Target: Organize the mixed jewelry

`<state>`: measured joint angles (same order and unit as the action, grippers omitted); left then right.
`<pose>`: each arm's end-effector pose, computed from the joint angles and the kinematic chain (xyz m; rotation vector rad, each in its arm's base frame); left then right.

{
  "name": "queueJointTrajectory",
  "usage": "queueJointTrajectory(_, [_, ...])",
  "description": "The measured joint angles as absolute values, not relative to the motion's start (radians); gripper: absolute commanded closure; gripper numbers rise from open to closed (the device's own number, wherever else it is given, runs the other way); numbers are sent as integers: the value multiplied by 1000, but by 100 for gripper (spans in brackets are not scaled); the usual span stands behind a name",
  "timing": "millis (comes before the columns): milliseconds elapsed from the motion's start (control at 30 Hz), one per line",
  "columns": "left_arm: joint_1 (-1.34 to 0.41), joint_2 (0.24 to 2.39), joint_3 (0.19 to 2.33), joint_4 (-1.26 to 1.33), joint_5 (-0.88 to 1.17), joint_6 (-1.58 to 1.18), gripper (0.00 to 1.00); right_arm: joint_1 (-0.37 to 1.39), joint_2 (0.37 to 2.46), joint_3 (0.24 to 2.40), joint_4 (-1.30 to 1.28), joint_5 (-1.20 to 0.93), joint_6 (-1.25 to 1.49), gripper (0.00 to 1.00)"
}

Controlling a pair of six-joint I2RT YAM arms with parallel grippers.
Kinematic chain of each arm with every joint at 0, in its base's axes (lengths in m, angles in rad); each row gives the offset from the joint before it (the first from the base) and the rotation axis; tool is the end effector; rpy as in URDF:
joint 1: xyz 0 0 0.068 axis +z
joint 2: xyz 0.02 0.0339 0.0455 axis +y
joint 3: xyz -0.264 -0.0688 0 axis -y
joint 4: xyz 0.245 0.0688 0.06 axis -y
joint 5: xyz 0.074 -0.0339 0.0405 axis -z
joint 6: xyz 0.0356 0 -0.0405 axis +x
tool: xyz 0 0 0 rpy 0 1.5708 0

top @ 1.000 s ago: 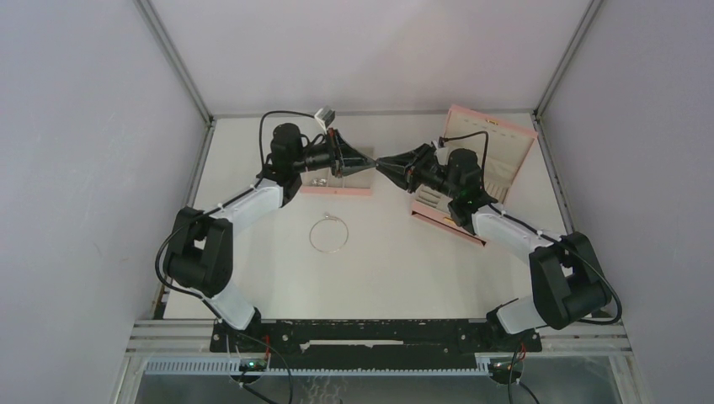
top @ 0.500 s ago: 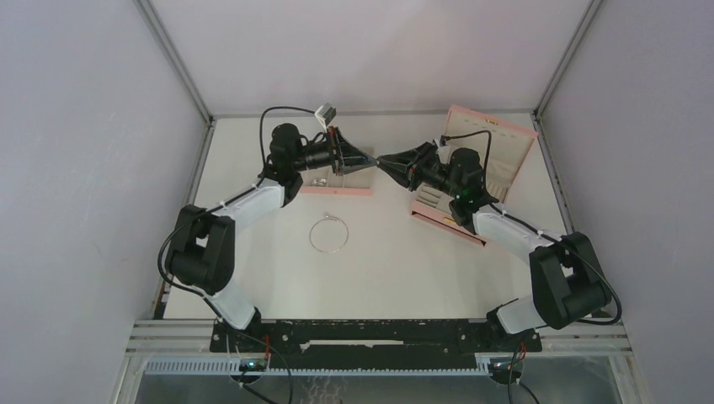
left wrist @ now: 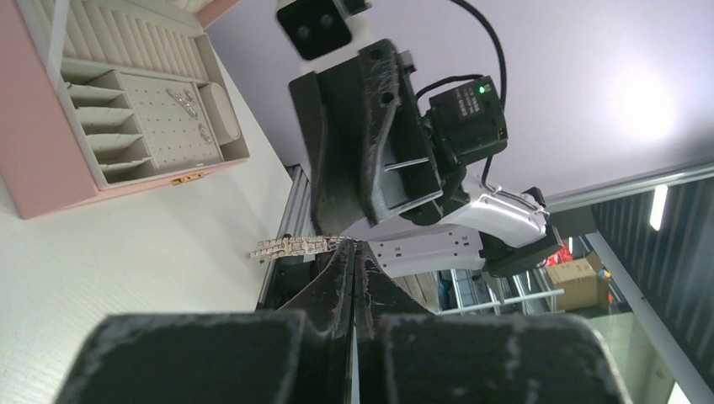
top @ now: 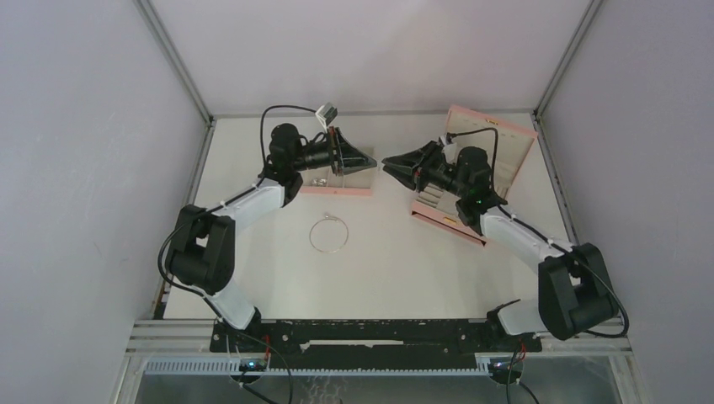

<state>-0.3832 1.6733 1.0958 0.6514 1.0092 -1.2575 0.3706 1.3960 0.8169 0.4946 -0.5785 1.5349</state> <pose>0.3391 -0.1692 0.2995 0.1925 1.9311 -1.9419 0.2870 0.1324 0.2809 0.6325 1.9397 1.8132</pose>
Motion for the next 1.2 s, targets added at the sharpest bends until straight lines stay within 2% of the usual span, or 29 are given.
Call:
queueJointTrajectory(267, [-376,1673,1096,631,1055,-1257,100,312,1135,816,255,-603,1147,60])
queueJointTrajectory(467, [-374,1654,1096,560,1135,-1251,100,355,931,816,46,-575,579,58])
queueJointTrajectory(667, [-376,1550,1062,487,1186,-1223,100,444,849,816,-79,-624,98,59])
queueJointTrajectory(767, [-386,1502,1076,347,1197,-1123,100,449,848,816,-101,-657,-25,59])
queueJointTrajectory(967, [-436,1499,1213,-99,1210,-830,100,501,870,816,-64,-704,-117,59])
queueJointTrajectory(1200, [-450,1499,1233,-260,1217,-732,100,580,939,816,18,-712,-137,58])
